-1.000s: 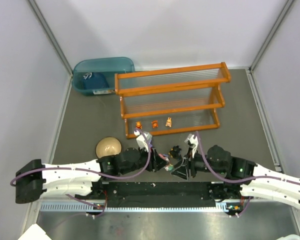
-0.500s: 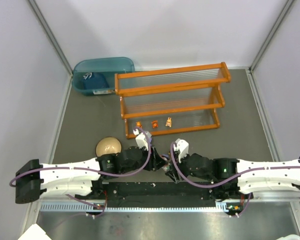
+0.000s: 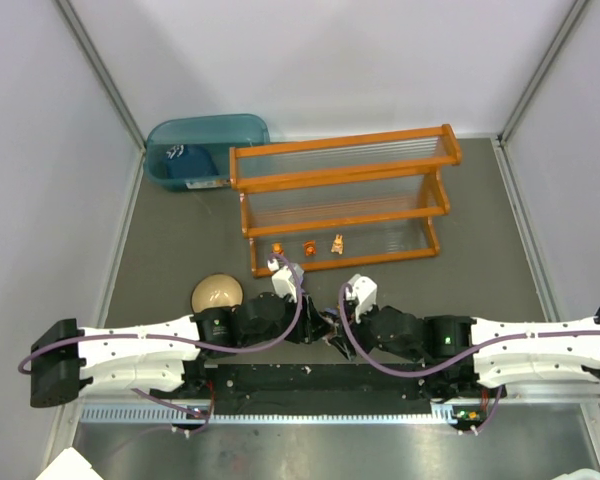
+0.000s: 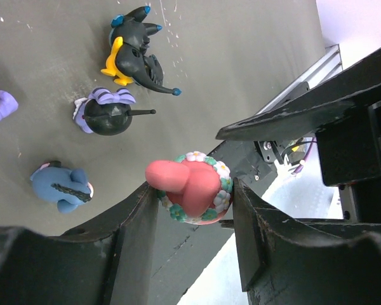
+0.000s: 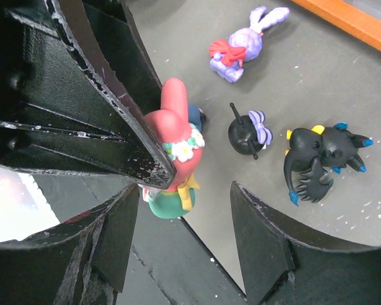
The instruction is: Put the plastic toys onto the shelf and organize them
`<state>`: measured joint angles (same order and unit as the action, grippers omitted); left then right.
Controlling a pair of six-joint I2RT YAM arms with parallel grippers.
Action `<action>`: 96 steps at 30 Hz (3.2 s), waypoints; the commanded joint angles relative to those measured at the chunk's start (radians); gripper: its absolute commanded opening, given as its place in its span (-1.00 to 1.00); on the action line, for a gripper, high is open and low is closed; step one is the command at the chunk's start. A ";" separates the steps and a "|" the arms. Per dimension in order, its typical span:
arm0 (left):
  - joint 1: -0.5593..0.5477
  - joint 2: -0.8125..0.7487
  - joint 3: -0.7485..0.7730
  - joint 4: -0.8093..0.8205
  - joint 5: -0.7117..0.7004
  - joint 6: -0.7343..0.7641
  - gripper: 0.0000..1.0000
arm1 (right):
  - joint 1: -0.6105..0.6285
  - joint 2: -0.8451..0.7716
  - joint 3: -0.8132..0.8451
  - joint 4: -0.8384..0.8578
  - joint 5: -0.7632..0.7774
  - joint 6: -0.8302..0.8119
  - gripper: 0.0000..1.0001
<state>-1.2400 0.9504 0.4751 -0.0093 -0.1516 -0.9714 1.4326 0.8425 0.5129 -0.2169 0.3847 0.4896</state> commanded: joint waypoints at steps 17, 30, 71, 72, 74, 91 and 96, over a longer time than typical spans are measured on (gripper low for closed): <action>-0.003 -0.033 0.025 0.123 0.072 -0.027 -1.00 | 0.017 0.084 0.044 0.106 -0.035 -0.020 -0.52; -0.003 -0.134 -0.047 0.213 0.070 0.007 -0.29 | 0.015 -0.115 -0.042 0.122 -0.027 0.009 -1.00; -0.003 -0.231 -0.171 0.466 0.076 0.117 -0.09 | -0.046 -0.479 -0.248 0.307 -0.290 0.109 -1.00; -0.003 -0.231 -0.171 0.470 0.081 0.117 -0.16 | -0.046 -0.479 -0.248 0.307 -0.288 0.109 -1.00; -0.003 -0.226 -0.171 0.473 0.083 0.115 -0.22 | -0.046 -0.479 -0.251 0.307 -0.287 0.110 -1.00; -0.003 -0.228 -0.202 0.515 0.090 0.077 -0.24 | -0.046 -0.516 -0.260 0.317 -0.228 0.089 -1.00; -0.003 -0.214 -0.214 0.560 0.109 0.051 -0.48 | -0.046 -0.519 -0.263 0.315 -0.218 0.083 -1.00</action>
<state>-1.2385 0.7250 0.2741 0.4664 -0.0772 -0.8959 1.3975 0.3382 0.2409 0.0208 0.1257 0.5861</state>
